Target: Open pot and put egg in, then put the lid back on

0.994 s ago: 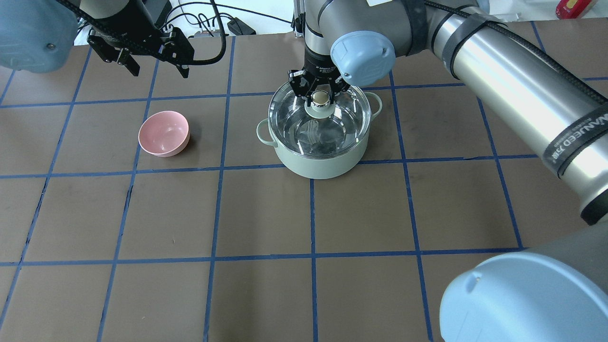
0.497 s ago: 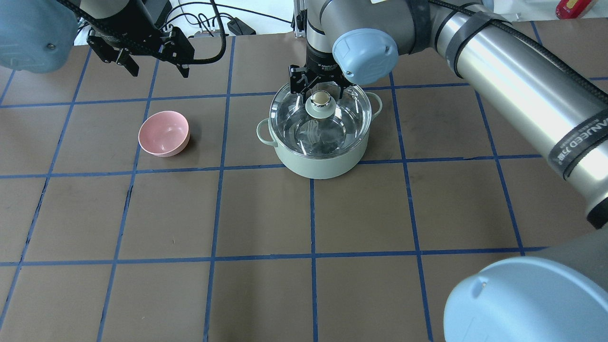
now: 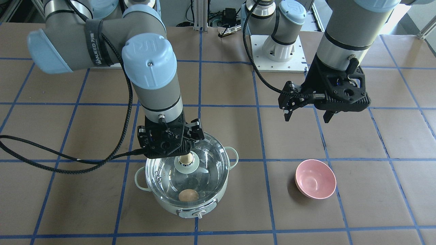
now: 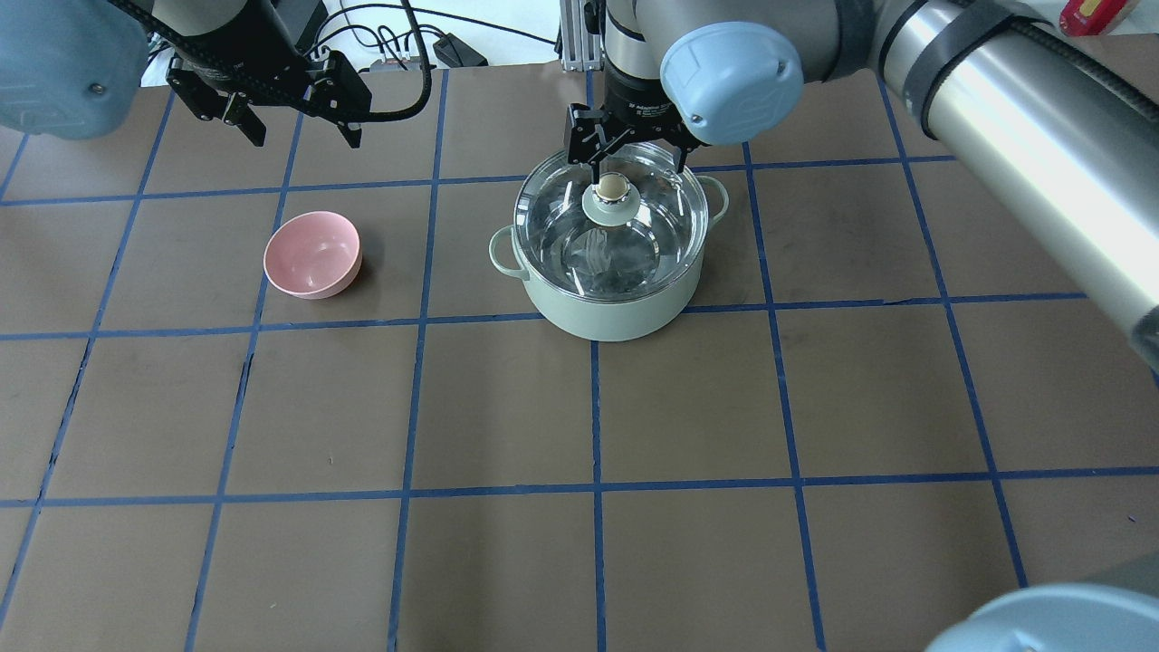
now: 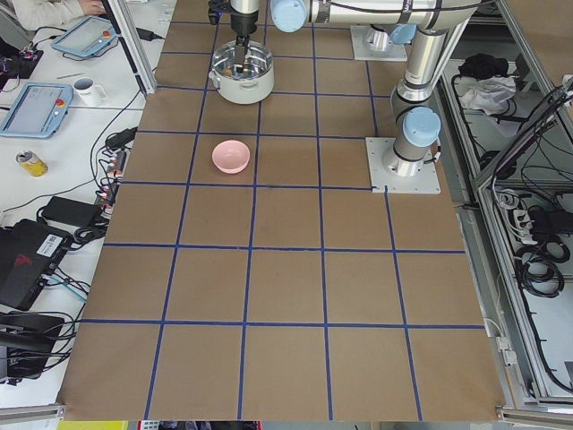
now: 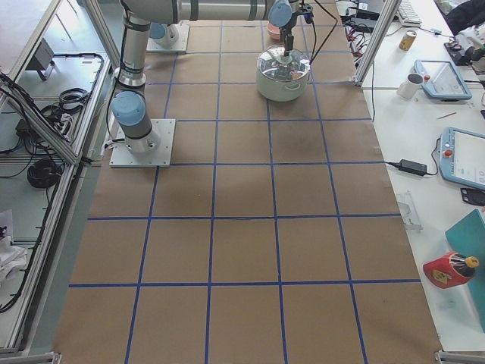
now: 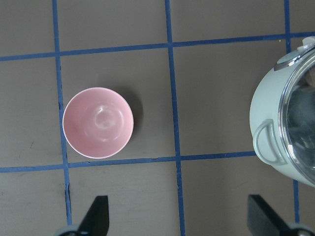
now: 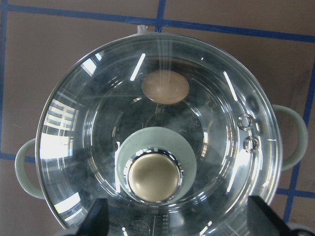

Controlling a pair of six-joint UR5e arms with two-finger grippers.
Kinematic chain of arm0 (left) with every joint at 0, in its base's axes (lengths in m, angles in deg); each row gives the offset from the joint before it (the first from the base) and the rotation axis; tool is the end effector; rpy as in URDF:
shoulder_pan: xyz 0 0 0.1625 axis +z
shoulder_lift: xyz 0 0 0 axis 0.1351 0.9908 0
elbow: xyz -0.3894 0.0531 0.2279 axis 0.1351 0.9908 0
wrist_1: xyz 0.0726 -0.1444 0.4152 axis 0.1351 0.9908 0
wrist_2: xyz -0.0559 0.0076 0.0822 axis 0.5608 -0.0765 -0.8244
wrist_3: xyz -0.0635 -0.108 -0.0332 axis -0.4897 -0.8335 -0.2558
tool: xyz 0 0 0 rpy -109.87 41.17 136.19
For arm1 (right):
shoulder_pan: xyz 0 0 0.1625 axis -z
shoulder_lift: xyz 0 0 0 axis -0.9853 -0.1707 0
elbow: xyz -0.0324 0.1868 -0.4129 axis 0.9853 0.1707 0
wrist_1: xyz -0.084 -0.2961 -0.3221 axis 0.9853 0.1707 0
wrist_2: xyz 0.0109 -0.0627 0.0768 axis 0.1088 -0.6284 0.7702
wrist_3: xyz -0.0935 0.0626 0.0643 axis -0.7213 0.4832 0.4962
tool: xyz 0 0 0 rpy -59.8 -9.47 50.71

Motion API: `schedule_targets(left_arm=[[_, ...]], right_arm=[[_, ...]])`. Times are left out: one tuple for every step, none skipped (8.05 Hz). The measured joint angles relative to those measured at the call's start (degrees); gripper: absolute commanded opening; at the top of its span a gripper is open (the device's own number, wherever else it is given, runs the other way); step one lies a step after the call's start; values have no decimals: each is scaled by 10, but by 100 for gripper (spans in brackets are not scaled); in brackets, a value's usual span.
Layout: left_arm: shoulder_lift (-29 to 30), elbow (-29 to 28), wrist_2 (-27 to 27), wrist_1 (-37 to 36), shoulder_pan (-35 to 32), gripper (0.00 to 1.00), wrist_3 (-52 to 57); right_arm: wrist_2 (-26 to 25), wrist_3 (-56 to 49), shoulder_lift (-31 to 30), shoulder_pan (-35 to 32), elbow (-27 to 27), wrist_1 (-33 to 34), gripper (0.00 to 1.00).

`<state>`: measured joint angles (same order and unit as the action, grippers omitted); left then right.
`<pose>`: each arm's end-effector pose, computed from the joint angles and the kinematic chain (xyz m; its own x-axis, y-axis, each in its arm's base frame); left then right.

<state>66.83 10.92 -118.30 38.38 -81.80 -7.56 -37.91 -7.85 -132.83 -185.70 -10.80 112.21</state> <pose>-0.1256 -0.5984 0.4985 -0.9979 0.0556 -0.0345 0.0600 0.9879 -0.1429 0.3187 -0.6404 0.3954 -0.9924 -0.1202 -0.0276 -0.1182 0.9909 -0.0640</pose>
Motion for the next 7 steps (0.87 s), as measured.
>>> schedule_targets(left_arm=[[0,0,1,0,0,100,0],[0,1,1,0,-1,100,0],[-1,1,2,0,-1,100,-3],[-2,5,2,-1,-2,100,-22],[-2,8,1,-2,-2,100,-54],[-2,10,-1,-1,-2,100,-70],[-2,11,-2,-1,-2,100,-70]], right_arm=[[-26,-9,-26,6,-14,-12,100],[-44,-22,-52,13,-33,-19,100],[-52,-30,-74,24,-47,-26,100],[-55,-35,-93,39,-54,-41,100],[-56,-40,-108,58,-57,-58,100],[-56,-55,-120,79,-58,-69,100],[-56,-72,-130,99,-59,-77,100]])
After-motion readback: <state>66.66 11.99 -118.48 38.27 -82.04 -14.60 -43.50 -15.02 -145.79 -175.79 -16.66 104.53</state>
